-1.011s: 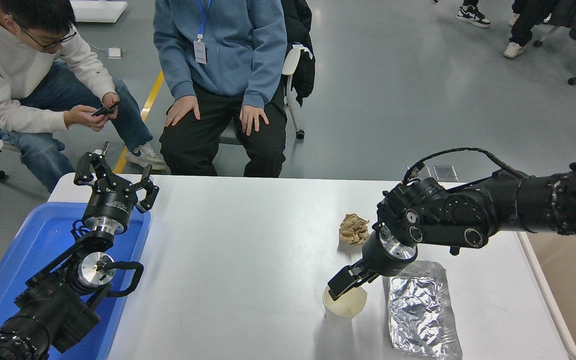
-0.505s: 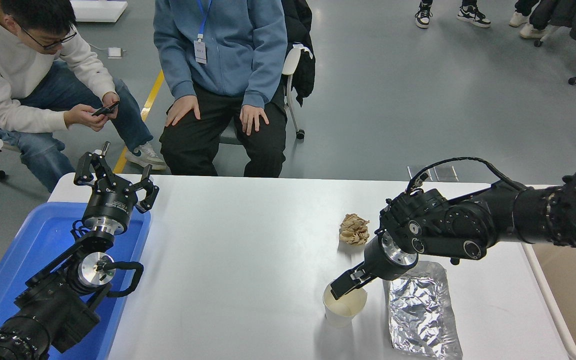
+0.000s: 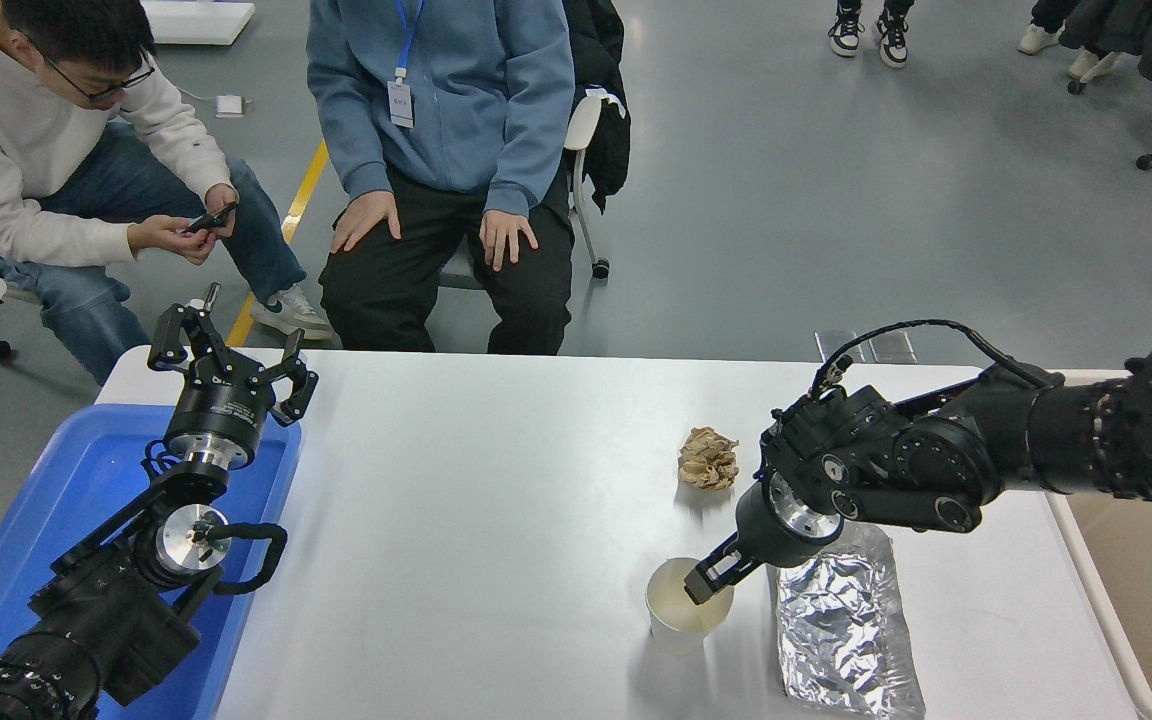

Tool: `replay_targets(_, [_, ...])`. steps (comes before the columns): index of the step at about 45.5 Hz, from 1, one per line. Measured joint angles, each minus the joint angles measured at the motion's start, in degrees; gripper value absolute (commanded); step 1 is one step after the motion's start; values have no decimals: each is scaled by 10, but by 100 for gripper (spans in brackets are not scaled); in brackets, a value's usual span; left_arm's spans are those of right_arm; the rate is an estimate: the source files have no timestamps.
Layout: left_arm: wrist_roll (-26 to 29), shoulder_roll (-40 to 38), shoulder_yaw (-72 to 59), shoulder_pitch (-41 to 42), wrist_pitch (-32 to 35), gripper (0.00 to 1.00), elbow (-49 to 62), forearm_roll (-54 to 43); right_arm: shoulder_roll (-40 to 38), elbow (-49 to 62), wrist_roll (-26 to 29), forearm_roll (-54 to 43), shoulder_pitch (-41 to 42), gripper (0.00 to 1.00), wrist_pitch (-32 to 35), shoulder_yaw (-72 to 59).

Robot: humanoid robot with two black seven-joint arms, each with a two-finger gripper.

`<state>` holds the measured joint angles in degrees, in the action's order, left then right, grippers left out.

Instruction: Dispose of the paper cup in the dustbin

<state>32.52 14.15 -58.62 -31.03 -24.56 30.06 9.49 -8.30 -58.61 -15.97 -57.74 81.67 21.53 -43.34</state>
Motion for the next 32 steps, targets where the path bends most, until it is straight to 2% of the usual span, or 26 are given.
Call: replay_targets(32, [0,0,0,0,0,100,0,0,-19,-18,-33,-4,33,0,4,11])
